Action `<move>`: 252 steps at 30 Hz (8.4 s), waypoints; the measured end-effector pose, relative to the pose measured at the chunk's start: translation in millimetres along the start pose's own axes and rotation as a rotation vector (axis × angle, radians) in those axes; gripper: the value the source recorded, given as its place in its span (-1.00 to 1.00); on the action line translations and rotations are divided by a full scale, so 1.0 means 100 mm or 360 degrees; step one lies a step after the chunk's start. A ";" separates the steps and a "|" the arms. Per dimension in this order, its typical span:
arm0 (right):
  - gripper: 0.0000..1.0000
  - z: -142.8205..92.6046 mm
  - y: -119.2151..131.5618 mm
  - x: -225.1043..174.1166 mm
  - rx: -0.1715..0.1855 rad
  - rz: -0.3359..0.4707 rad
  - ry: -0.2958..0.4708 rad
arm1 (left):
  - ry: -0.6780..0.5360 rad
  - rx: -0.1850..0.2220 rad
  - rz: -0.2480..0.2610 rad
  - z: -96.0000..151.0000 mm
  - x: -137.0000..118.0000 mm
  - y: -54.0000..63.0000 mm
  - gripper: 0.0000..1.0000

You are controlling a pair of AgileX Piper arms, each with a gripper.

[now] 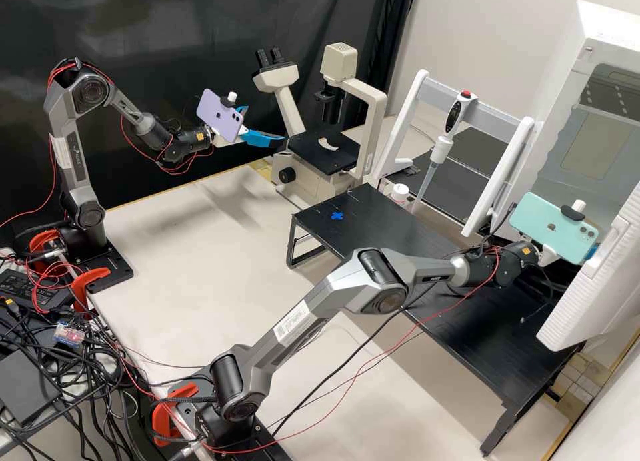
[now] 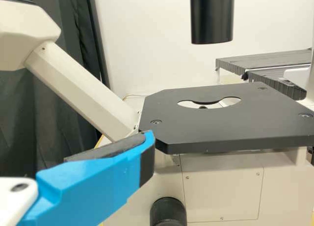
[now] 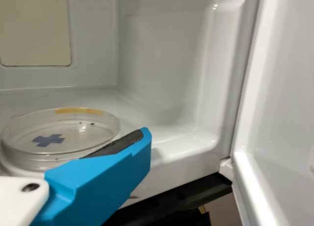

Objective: Move the petri dish to the microscope

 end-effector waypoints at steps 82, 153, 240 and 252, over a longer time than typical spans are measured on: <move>1.00 -0.08 0.07 0.07 -0.0016 0.0044 -0.0015 | 0.0000 0.0000 0.0000 0.00 0.00 0.00 1.00; -1.00 0.08 0.01 -0.10 0.0014 -0.0019 -0.0007 | 0.0000 0.0000 0.0000 0.00 0.00 0.00 1.00; -1.00 -2.77 -2.52 -2.64 -0.0220 -0.0940 0.0856 | 0.0000 0.0000 0.0000 0.00 0.00 0.00 1.00; -1.00 -2.89 -2.96 -2.27 -0.0158 -0.0970 0.0766 | 0.0000 0.0000 0.0000 0.00 0.00 0.00 1.00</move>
